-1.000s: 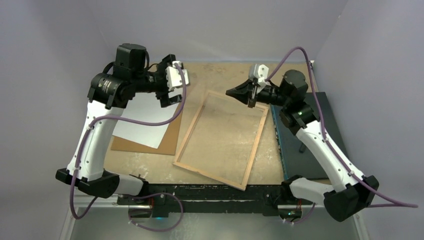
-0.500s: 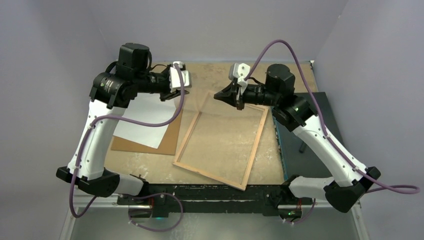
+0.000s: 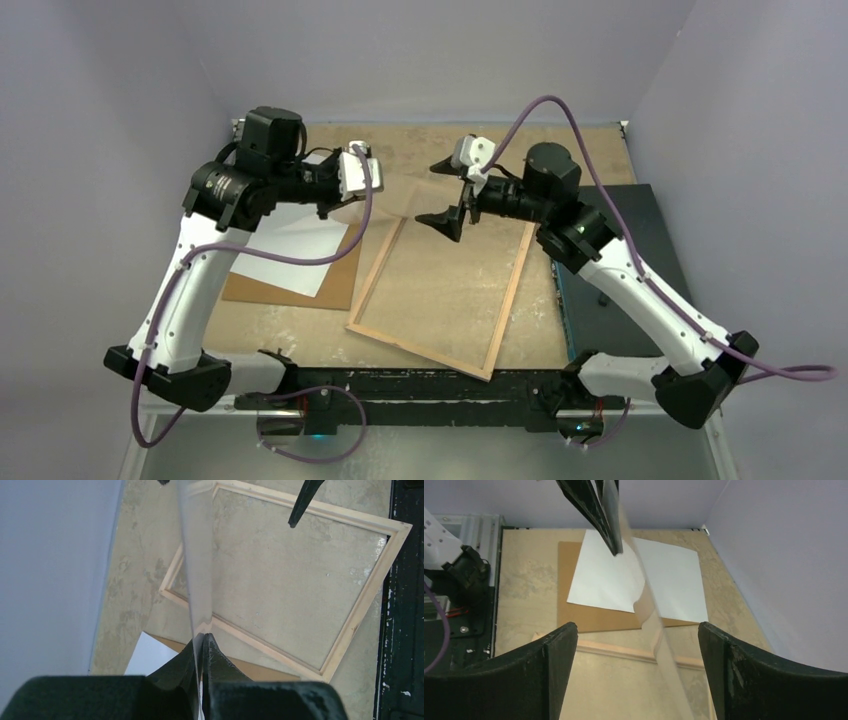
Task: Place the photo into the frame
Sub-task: Adjust the photo frame item at the center of the board.
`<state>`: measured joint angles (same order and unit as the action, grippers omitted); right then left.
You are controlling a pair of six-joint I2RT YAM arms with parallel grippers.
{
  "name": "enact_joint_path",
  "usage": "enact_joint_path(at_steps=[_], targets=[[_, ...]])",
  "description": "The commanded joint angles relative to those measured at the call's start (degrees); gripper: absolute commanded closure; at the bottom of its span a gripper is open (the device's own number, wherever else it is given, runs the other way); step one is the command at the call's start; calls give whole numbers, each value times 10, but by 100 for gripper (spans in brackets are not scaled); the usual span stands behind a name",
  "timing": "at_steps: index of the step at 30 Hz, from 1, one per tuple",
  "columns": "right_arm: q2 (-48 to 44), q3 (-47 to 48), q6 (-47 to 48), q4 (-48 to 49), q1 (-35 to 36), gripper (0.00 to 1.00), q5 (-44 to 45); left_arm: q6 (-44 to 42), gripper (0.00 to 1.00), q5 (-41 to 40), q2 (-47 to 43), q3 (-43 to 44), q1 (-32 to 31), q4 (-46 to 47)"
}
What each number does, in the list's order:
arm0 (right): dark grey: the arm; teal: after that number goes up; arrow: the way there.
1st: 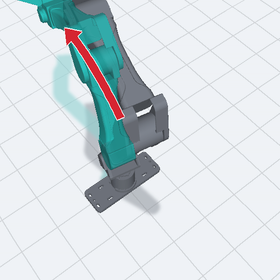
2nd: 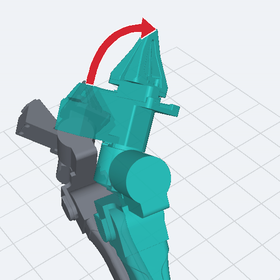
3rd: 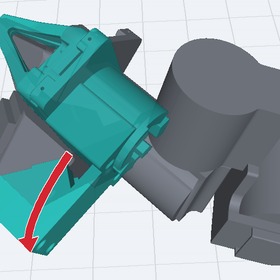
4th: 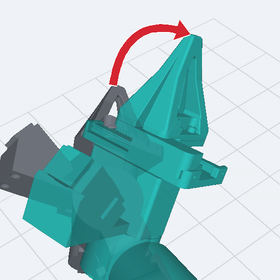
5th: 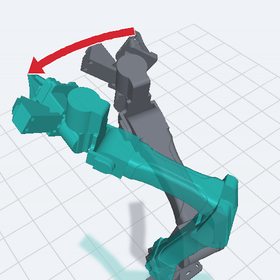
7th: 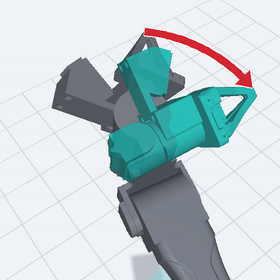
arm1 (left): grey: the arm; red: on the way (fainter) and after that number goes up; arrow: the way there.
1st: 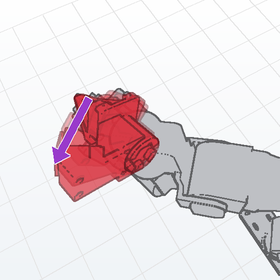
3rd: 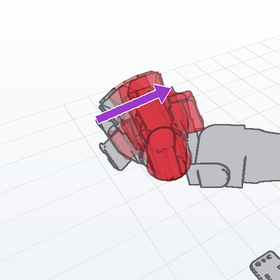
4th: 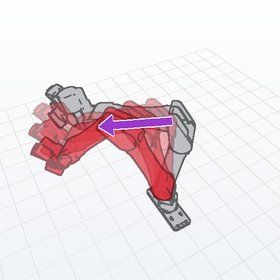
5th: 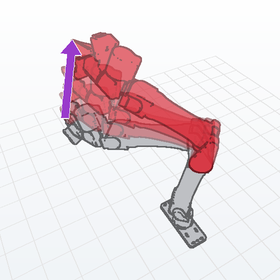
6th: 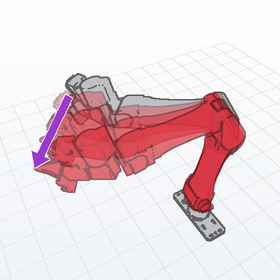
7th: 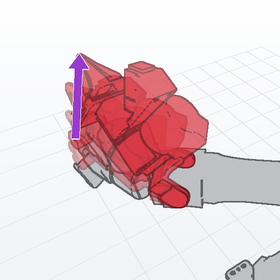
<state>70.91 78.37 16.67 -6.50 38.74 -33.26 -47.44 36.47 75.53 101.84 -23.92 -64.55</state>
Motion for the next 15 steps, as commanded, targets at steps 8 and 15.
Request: enact_joint_path(at_steps=[8, 15], targets=[[-121, -221, -157, 312, -174, 1, -91, 25, 100, -90, -70, -16, 0, 81], [-142, -399, -265, 541, -265, 1, -145, 23, 100, -144, -77, 10, 0, 95]])
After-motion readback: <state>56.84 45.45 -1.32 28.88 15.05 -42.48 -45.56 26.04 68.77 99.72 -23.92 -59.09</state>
